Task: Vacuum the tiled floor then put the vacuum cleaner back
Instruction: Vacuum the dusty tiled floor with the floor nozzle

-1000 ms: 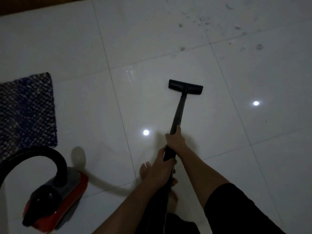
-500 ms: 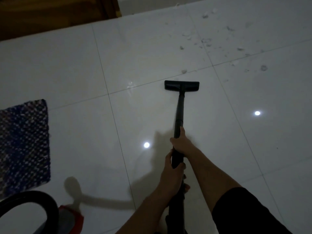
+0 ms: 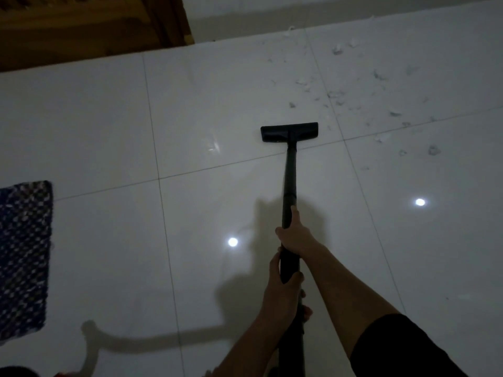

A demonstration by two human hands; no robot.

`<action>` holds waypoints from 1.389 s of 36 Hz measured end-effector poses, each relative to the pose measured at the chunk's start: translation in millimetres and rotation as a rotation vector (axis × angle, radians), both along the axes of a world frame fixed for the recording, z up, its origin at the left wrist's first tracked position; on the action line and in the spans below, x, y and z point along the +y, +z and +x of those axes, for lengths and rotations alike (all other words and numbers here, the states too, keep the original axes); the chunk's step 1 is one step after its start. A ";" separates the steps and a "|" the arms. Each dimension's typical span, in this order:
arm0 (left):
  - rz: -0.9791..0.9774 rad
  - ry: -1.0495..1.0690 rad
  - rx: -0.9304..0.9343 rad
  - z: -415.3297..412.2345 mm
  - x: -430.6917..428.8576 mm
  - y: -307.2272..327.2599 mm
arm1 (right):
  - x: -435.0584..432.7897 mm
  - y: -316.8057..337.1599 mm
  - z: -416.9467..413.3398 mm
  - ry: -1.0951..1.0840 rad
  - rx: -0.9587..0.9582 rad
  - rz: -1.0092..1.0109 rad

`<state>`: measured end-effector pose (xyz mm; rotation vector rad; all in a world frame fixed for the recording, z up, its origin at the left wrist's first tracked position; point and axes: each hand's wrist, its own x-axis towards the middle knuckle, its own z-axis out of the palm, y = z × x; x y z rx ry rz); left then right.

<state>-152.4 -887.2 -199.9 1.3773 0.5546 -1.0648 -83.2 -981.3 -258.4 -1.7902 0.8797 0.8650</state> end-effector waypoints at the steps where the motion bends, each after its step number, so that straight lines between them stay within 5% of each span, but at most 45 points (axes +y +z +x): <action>1: 0.003 0.008 0.005 5.8 -7.8 -0.6 | -7.2 0.0 6.6 0.005 0.004 -0.001; 23: -0.010 0.070 -0.043 69.0 -60.3 -29.0 | -55.5 -31.9 76.8 0.011 -0.046 -0.072; 50: 0.052 -0.108 -0.054 -226.6 174.0 62.3 | 179.8 57.7 -242.7 -0.182 0.010 -0.079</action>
